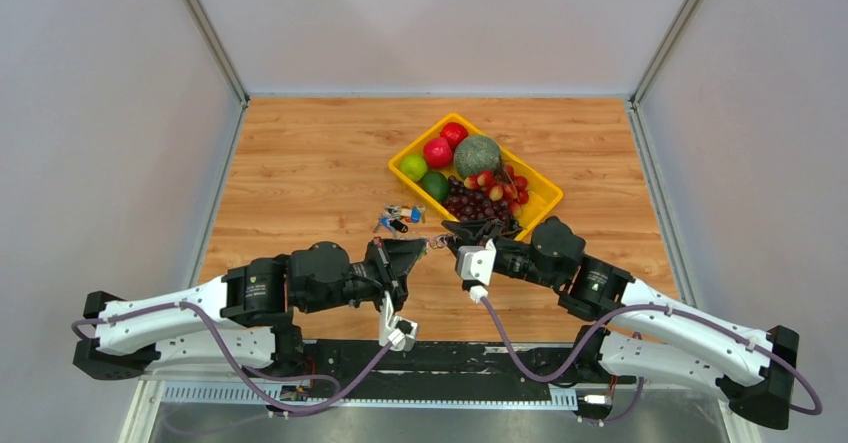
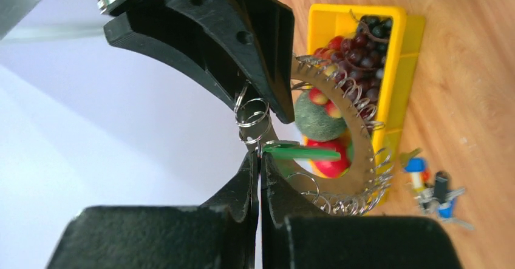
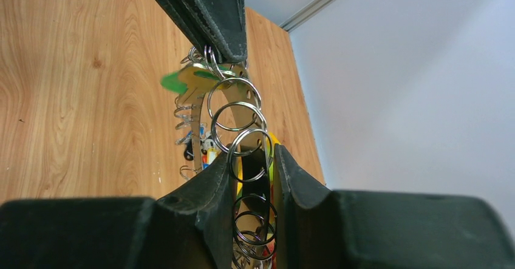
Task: Remove the keys from the keyring
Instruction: Remove the key from the keyring.
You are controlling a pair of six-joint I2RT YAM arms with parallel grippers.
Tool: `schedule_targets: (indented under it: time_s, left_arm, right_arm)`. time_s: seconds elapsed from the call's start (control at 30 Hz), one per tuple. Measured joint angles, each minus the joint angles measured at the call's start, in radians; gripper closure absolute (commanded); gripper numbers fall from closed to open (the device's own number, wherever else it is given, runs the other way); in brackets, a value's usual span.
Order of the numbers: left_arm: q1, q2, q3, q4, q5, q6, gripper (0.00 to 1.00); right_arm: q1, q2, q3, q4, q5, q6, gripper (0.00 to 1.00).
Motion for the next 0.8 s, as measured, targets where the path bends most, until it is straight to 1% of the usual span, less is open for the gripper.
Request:
schedule_targets:
  time_s: [0.1,0.23,0.27,0.3,0.43,0.53,0.6,0.7,0.8]
  left_arm:
    - [0.0,0.016,0.011,0.006,0.0,-0.148,1.0]
    - [0.0,0.069,0.044,-0.002,0.0,-0.41,1.0]
    - [0.0,0.086,0.054,-0.008,0.0,-0.481,1.0]
    - [0.0,0.107,0.069,-0.022,-0.005,-0.568,1.0]
    - [0.0,0.195,0.129,-0.093,-0.022,-0.835,1.0]
    - [0.014,0.25,0.148,-0.137,-0.026,-1.009,1.0]
    - [0.035,0.267,0.148,-0.166,0.0,-1.109,1.0]
    - [0.09,0.272,0.144,-0.18,0.052,-1.244,1.0]
    - [0.157,0.251,0.11,-0.152,0.12,-1.365,1.0]
  right_arm:
    - [0.0,0.016,-0.011,0.014,0.003,0.019,0.55]
    - [0.0,0.017,-0.081,0.073,0.013,0.07,0.41]
    - [0.0,0.017,-0.104,0.083,0.015,0.088,0.39]
    - [0.0,0.017,-0.122,0.09,0.016,0.104,0.37]
    - [0.0,-0.006,-0.182,0.097,0.028,0.19,0.32]
    - [0.0,-0.071,-0.223,0.1,0.063,0.273,0.26]
    - [0.0,-0.132,-0.248,0.099,0.093,0.33,0.21]
    - [0.0,-0.252,-0.287,0.098,0.148,0.435,0.21]
    - [-0.001,-0.361,-0.313,0.095,0.185,0.557,0.26]
